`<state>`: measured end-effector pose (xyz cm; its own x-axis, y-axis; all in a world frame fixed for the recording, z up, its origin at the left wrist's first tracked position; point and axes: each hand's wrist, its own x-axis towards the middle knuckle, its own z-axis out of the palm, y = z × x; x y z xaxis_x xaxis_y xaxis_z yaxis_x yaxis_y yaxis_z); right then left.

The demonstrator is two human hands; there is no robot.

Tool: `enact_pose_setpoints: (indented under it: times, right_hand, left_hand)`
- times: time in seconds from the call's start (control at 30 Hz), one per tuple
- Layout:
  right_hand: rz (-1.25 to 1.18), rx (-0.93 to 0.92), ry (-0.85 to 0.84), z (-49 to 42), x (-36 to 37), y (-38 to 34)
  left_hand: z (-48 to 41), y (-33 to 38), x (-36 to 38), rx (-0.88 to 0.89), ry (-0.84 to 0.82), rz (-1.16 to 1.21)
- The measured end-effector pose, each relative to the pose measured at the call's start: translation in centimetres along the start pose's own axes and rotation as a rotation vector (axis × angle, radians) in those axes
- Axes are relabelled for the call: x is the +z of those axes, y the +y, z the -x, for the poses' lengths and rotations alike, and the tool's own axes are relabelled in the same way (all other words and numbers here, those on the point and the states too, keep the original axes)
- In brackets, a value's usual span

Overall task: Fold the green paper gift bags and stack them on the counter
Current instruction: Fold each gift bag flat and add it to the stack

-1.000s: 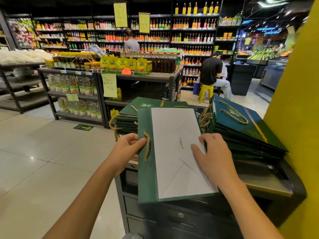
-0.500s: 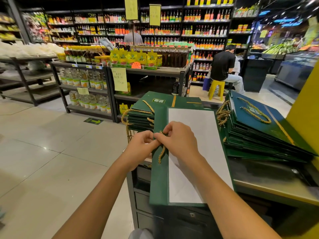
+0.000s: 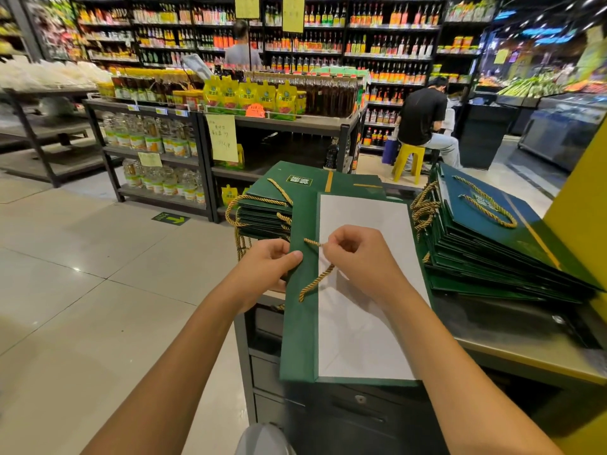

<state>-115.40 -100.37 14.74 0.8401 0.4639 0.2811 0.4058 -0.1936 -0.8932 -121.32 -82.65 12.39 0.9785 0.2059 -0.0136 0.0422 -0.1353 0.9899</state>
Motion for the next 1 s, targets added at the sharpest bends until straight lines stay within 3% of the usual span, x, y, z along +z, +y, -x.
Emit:
enact_pose_setpoints:
  times: [0.23, 0.47, 0.57, 0.67, 0.8, 1.0]
  right_hand:
    - [-0.086, -0.058, -0.074, 0.0, -2.1, 1.1]
    - [0.289, -0.291, 0.021, 1.0, -1.0, 1.6]
    - [0.306, -0.395, -0.06, 2.2, -0.5, 2.9]
    - [0.395, -0.367, -0.156, 3.0, -0.1, 4.0]
    - [0.44, -0.409, -0.147, 2.7, 0.0, 4.7]
    - [0.29, -0.295, -0.145, 2.8, -0.2, 4.2]
  left_hand:
    - [-0.1, 0.1, 0.1, -0.037, 0.003, 0.005]
    - [-0.3, 0.0, 0.2, -0.029, 0.035, -0.054]
    - [-0.2, 0.0, 0.3, -0.021, 0.025, -0.037]
    - [-0.2, 0.0, 0.3, -0.006, 0.019, -0.059]
    - [0.0, -0.4, 0.4, 0.041, 0.037, -0.103]
    - [0.5, -1.5, 0.7, 0.204, 0.123, -0.231]
